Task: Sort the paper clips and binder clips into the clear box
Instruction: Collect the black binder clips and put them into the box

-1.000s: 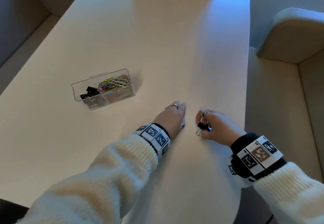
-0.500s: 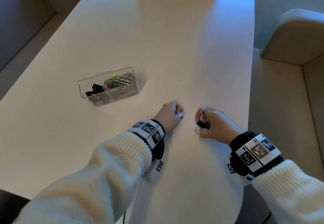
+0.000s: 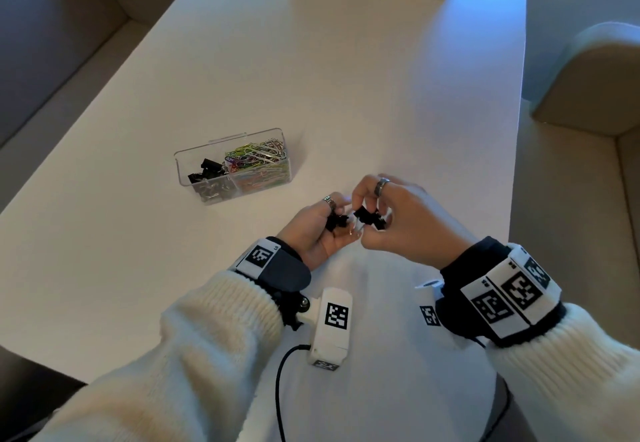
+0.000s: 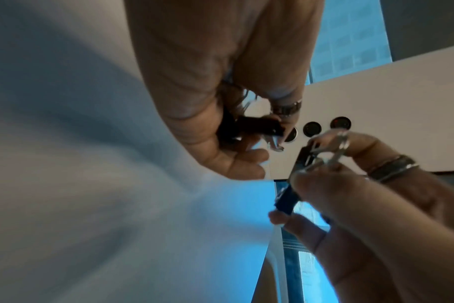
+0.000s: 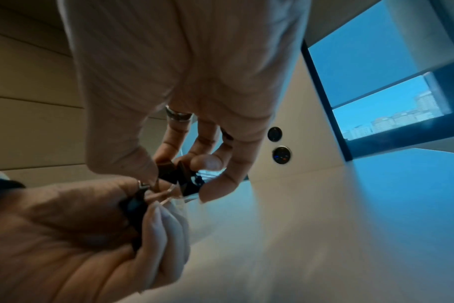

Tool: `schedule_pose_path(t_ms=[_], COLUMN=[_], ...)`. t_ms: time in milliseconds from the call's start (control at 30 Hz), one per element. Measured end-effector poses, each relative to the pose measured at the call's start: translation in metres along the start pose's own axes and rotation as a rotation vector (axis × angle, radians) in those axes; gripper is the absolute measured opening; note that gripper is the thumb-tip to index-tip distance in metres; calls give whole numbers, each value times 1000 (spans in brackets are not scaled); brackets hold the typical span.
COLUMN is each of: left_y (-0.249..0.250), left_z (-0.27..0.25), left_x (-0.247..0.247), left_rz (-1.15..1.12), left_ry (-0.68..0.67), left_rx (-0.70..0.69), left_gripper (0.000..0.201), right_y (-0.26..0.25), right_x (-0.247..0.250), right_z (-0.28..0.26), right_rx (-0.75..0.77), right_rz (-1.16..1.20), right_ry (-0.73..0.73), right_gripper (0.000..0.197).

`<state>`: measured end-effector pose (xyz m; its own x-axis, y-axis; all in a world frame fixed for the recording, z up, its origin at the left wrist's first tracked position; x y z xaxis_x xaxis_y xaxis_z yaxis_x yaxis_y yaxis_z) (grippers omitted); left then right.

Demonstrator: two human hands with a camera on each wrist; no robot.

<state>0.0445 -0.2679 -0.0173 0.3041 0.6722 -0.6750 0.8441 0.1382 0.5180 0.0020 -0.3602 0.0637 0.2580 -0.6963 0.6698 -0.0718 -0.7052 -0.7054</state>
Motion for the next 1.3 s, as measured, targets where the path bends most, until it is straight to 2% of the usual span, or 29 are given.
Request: schedule_pose_path(t_ms=[67, 133, 200, 333, 500, 633, 700, 767, 867, 1000, 1133, 1233, 1300], left_y=[4, 8, 15, 26, 29, 34, 39, 48, 71, 105, 118, 117, 116], left_z=[-1, -3, -9, -19, -31, -42, -49, -59, -78, -99, -103, -104, -105], left_x=[7, 11, 11, 14, 29, 41, 49, 55, 64, 74, 81, 86, 87], left_rz=[-38, -61, -102, -175, -224, -233, -268, -333, -481, -524, -505, -490, -464], left_ry=[7, -11, -21, -121, -45, -47, -15, 20, 37, 63, 146, 197, 219], left_rx=[-25, -18, -5, -36, -10, -18, -51, -92, -219, -379, -405, -389, -378], left_gripper=[31, 12, 7, 33, 28, 30, 32, 31, 37, 30, 32, 29, 26], right_y=[-15, -27, -36, -45, -58, -71, -76, -77, -70, -61, -67, -67, -65], right_x=[-1, -1, -2, -11, -27, -41, -39, -28, -12, -16, -32, -45, -47], right_z=[7, 12, 16, 31, 46, 54, 57, 62, 75, 102, 123, 135, 139], right_rx=[39, 72, 94, 95, 134, 192, 215, 207, 164, 42, 27, 11, 14], right_rz=[-24, -46, -62, -112, -193, -232, -133, -37, -56, -165, -292, -382, -390], right_ry=[-4, -10, -9, -30, -120, -183, -117, 36, 195, 61, -57, -152, -143], right_gripper=[21, 22, 23, 24, 27, 30, 24, 18, 22, 56, 80, 82, 75])
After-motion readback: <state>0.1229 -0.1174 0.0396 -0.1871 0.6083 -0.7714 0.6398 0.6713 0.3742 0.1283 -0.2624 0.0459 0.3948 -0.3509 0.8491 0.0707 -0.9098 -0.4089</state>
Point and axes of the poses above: each hand's wrist, its own z-axis towards the middle knuckle, its own x-axis out of the back of the hand, y = z × x, the point moved 5 cm from there along z, towards the middle knuckle, and after that the axes turned 12 degrees about -y, right-handed, at the moved point
